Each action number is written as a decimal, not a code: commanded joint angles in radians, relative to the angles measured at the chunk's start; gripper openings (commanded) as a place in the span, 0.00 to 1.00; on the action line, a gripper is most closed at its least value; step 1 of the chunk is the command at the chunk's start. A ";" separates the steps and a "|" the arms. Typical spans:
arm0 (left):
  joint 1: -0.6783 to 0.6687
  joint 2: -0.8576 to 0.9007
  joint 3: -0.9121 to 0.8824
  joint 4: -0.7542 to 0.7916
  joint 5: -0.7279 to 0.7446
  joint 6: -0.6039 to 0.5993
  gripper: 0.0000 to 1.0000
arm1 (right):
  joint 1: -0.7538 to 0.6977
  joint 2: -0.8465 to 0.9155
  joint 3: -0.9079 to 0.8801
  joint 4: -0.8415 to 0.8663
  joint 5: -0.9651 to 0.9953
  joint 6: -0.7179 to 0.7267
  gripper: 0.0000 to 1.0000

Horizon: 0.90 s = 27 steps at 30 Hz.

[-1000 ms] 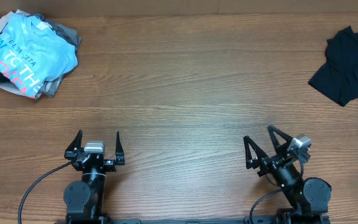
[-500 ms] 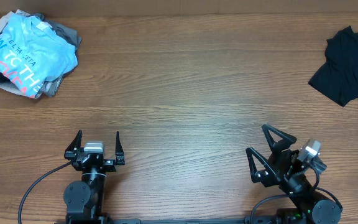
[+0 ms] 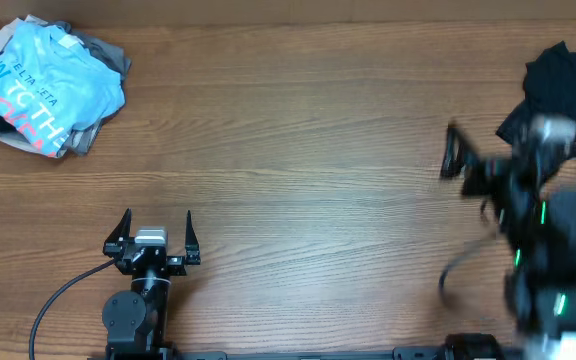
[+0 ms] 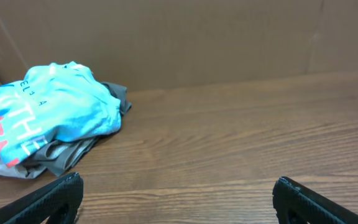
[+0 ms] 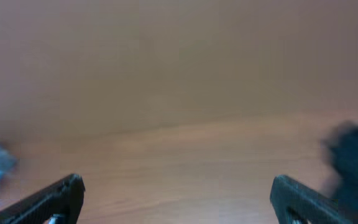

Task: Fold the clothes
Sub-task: 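Reach the right gripper to the black t-shirt at the right edge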

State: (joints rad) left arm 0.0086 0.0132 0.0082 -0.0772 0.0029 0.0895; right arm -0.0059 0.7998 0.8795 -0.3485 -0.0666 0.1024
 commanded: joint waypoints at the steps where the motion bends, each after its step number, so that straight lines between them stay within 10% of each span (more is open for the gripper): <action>1: 0.006 -0.007 -0.003 0.001 -0.010 0.023 1.00 | -0.090 0.325 0.292 -0.175 0.133 -0.092 1.00; 10: 0.006 -0.007 -0.003 0.001 -0.010 0.023 1.00 | -0.259 0.948 0.943 -0.684 0.087 -0.092 1.00; 27: 0.006 -0.007 -0.003 0.001 -0.010 0.023 1.00 | -0.328 1.256 0.916 -0.640 0.125 -0.084 1.00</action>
State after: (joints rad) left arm 0.0086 0.0132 0.0082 -0.0765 0.0025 0.0895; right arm -0.3233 2.0052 1.7840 -0.9882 0.0441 0.0193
